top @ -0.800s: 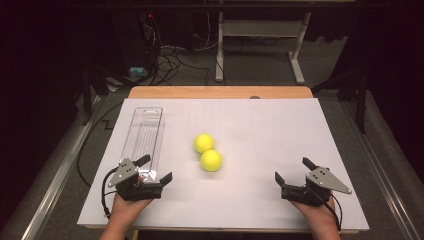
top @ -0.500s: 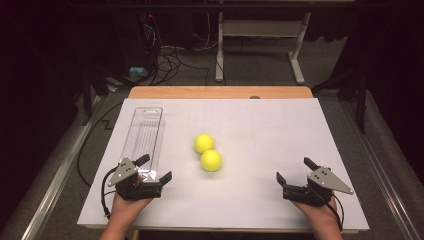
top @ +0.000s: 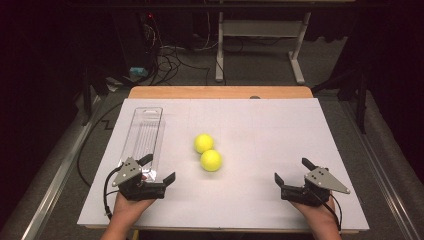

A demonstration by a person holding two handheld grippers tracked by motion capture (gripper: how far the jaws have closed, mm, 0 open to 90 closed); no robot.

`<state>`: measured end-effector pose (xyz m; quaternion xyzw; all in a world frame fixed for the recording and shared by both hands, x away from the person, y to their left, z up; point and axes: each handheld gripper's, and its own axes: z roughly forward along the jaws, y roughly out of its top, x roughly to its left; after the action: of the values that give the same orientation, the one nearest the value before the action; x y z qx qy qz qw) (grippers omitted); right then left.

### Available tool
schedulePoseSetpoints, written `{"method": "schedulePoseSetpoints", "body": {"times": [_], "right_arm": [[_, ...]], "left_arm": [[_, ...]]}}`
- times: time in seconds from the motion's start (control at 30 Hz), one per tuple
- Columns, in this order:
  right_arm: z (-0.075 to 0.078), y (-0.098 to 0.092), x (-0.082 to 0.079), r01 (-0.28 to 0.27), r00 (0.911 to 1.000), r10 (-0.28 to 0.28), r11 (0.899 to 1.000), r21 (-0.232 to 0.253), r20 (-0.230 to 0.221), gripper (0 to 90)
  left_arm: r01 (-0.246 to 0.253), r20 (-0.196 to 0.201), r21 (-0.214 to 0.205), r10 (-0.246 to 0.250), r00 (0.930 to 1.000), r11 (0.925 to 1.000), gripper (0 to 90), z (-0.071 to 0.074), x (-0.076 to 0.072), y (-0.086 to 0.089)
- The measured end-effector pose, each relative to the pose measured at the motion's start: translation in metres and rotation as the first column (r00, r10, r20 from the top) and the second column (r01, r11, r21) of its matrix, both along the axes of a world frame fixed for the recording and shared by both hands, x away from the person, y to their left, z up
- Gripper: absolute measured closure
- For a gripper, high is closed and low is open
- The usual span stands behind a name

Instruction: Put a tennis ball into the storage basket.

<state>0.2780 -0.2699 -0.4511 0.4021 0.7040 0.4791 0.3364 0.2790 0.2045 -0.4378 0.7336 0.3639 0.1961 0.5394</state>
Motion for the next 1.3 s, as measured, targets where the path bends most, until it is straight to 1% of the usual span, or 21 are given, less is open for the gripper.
{"method": "schedulePoseSetpoints", "body": {"times": [0.07, 0.1, 0.17, 0.23, 0.33, 0.47, 0.53, 0.57, 0.6, 0.77, 0.83, 0.9, 0.97, 1.07, 1.17, 1.2, 1.23, 1.3], "right_arm": [[-0.001, 0.0, 0.0, -0.002, 1.0, 0.002, 1.0, 0.001, -0.006, 0.0], [-0.001, 0.001, 0.0, -0.004, 1.0, 0.004, 1.0, 0.001, -0.006, 0.0], [-0.001, 0.001, 0.0, -0.004, 1.0, 0.004, 1.0, -0.001, -0.007, 0.0], [-0.001, 0.001, 0.0, -0.006, 0.9999, 0.006, 1.0, -0.004, -0.009, 0.0], [-0.001, 0.001, 0.0, -0.01, 0.9999, 0.009, 1.0, -0.008, -0.009, 0.0], [-0.002, 0.002, 0.0, -0.012, 0.9998, 0.012, 1.0, -0.008, -0.014, 0.0], [-0.002, 0.002, 0.0, -0.012, 0.9998, 0.012, 1.0, -0.007, -0.016, 0.0], [-0.002, 0.002, 0.0, -0.012, 0.9998, 0.012, 1.0, -0.008, -0.016, 0.0], [-0.002, 0.002, 0.0, -0.013, 0.9998, 0.013, 1.0, -0.009, -0.016, 0.0], [-0.002, 0.002, 0.0, -0.017, 0.9997, 0.016, 1.0, -0.012, -0.018, 0.0], [-0.003, 0.003, 0.0, -0.019, 0.9997, 0.018, 1.0, -0.011, -0.019, 0.0], [-0.003, 0.003, 0.0, -0.023, 0.9995, 0.023, 1.0, -0.017, -0.02, 0.0], [-0.003, 0.003, 0.0, -0.024, 0.9995, 0.023, 1.0, -0.018, -0.02, 0.0], [-0.004, 0.004, 0.0, -0.027, 0.9994, 0.026, 0.999, -0.021, -0.024, 0.0], [-0.004, 0.004, 0.0, -0.032, 0.9992, 0.032, 0.999, -0.021, -0.024, 0.0], [-0.004, 0.004, 0.0, -0.033, 0.9992, 0.033, 0.999, -0.021, -0.024, 0.0], [-0.004, 0.004, 0.0, -0.034, 0.9991, 0.034, 0.999, -0.019, -0.026, 0.0], [-0.004, 0.004, 0.0, -0.034, 0.9991, 0.033, 0.999, -0.019, -0.027, 0.0]], "left_arm": [[0.018, -0.006, 0.013, -0.018, 0.9998, 0.9998, 0.5, 0.001, -0.001, -0.005], [0.027, -0.011, 0.026, -0.027, 0.9996, 0.9993, 0.5, 0.001, -0.001, -0.007], [0.036, -0.015, 0.043, -0.036, 0.9993, 0.9984, 0.5, 0.002, -0.002, -0.011], [0.051, -0.021, 0.049, -0.05, 0.9985, 0.9975, 0.5, 0.002, -0.003, -0.016], [0.069, -0.035, 0.072, -0.067, 0.9971, 0.995, 0.5, 0.002, -0.003, -0.022], [0.094, -0.057, 0.107, -0.088, 0.9945, 0.9898, 0.5, 0.001, -0.004, -0.029], [0.106, -0.069, 0.121, -0.099, 0.9928, 0.987, 0.5, 0.001, -0.004, -0.032], [0.107, -0.071, 0.122, -0.099, 0.9926, 0.9868, 0.5, 0.0, -0.004, -0.033], [0.116, -0.077, 0.135, -0.107, 0.9913, 0.984, 0.5, 0.0, -0.004, -0.035], [0.136, -0.101, 0.175, -0.12, 0.9876, 0.975, 0.5, -0.002, -0.003, -0.041], [0.146, -0.115, 0.195, -0.125, 0.9855, 0.97, 0.5, -0.003, -0.003, -0.043], [0.155, -0.131, 0.221, -0.128, 0.983, 0.963, 0.5, -0.005, -0.003, -0.045], [0.155, -0.139, 0.227, -0.126, 0.9822, 0.9614, 0.5, -0.006, -0.003, -0.048], [0.174, -0.162, 0.25, -0.136, 0.9773, 0.9525, 0.5, -0.008, -0.002, -0.05], [0.178, -0.169, 0.262, -0.136, 0.9761, 0.9484, 0.5, -0.01, -0.002, -0.052], [0.182, -0.173, 0.271, -0.138, 0.9753, 0.9454, 0.5, -0.01, -0.002, -0.052], [0.18, -0.174, 0.271, -0.136, 0.9753, 0.9456, 0.5, -0.01, -0.002, -0.053], [0.184, -0.181, 0.278, -0.137, 0.974, 0.9428, 0.5, -0.011, -0.001, -0.054]]}}
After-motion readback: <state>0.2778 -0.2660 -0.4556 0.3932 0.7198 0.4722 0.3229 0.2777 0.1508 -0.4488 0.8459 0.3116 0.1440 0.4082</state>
